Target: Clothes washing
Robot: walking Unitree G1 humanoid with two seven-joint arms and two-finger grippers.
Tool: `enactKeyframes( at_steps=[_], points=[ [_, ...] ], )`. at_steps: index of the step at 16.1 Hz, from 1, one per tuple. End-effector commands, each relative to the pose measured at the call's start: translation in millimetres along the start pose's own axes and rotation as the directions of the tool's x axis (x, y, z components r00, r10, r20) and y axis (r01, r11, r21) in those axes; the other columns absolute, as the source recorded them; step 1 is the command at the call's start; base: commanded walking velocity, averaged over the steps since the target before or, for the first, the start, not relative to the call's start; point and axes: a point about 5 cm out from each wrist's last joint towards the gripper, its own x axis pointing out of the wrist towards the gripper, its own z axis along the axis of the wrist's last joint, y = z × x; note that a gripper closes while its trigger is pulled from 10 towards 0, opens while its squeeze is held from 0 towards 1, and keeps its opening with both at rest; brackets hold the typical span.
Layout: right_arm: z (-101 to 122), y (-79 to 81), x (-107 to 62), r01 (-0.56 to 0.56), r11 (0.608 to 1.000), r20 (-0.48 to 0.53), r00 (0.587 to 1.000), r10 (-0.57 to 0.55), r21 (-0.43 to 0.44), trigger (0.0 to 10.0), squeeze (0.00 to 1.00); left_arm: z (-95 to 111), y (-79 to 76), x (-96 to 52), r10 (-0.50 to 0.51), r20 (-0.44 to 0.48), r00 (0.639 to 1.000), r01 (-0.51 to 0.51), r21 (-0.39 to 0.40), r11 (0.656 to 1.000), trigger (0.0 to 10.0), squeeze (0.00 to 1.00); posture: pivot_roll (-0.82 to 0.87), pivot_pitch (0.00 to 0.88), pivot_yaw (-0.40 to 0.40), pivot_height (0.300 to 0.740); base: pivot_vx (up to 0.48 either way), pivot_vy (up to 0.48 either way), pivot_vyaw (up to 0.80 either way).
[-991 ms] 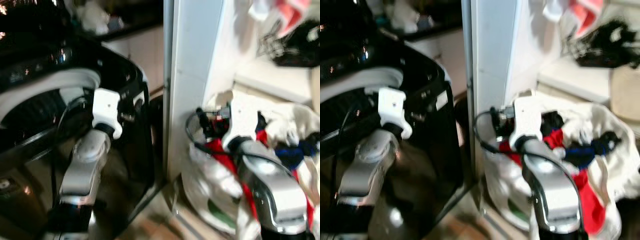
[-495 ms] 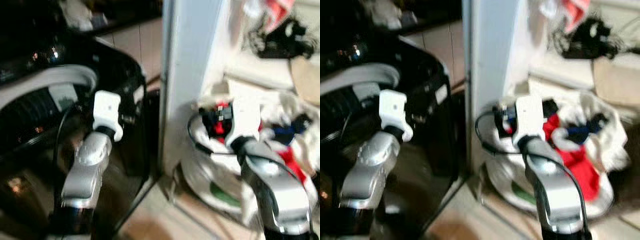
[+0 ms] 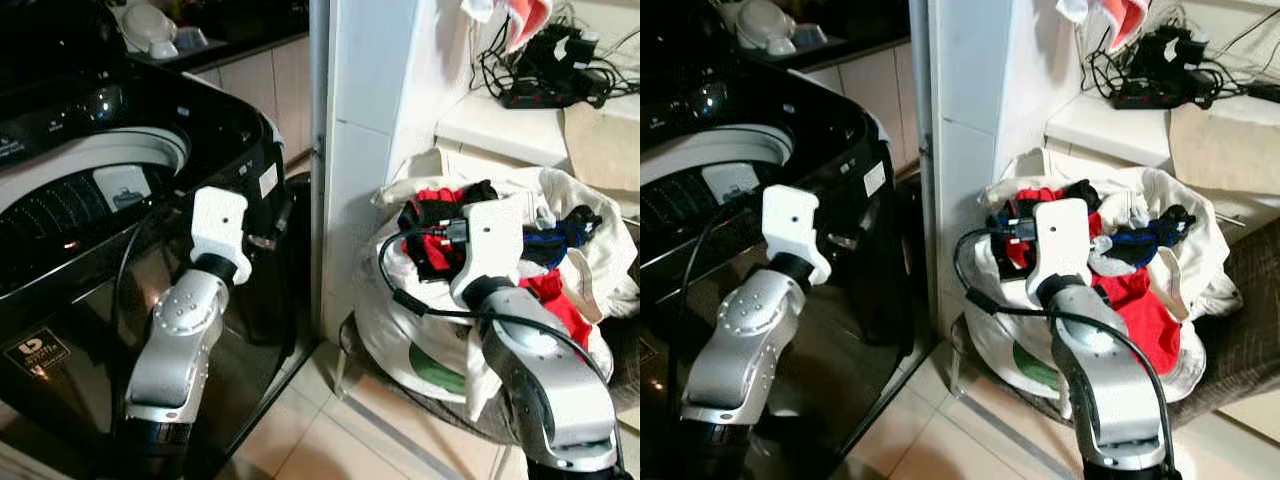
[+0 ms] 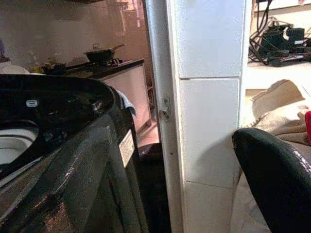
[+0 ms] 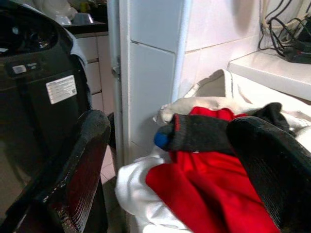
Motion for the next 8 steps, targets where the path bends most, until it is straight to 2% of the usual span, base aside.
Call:
enactKeyframes(
  at_steps=[1, 8],
  points=[
    [-2.4, 1.2, 0.5, -0.012, 1.000, 0.000, 1.000, 0.012, 0.014, 10.0, 0.00, 2.6, 1.7, -1.2, 0.008, 0.007, 1.000, -0.008, 0.004, 1.000, 10.0, 0.00, -0.11, 0.000, 0.020, 0.740, 0.255, 0.000, 0.00],
    [-3.5, 1.2, 0.6, -0.010, 1.000, 0.005, 1.000, 0.010, 0.018, 10.0, 0.00, 2.5, 3.1, 0.2, 0.009, 0.004, 1.000, -0.009, -0.002, 1.000, 10.0, 0.00, -0.12, 0.000, 0.027, 0.740, 0.275, 0.000, 0.00]
  ],
)
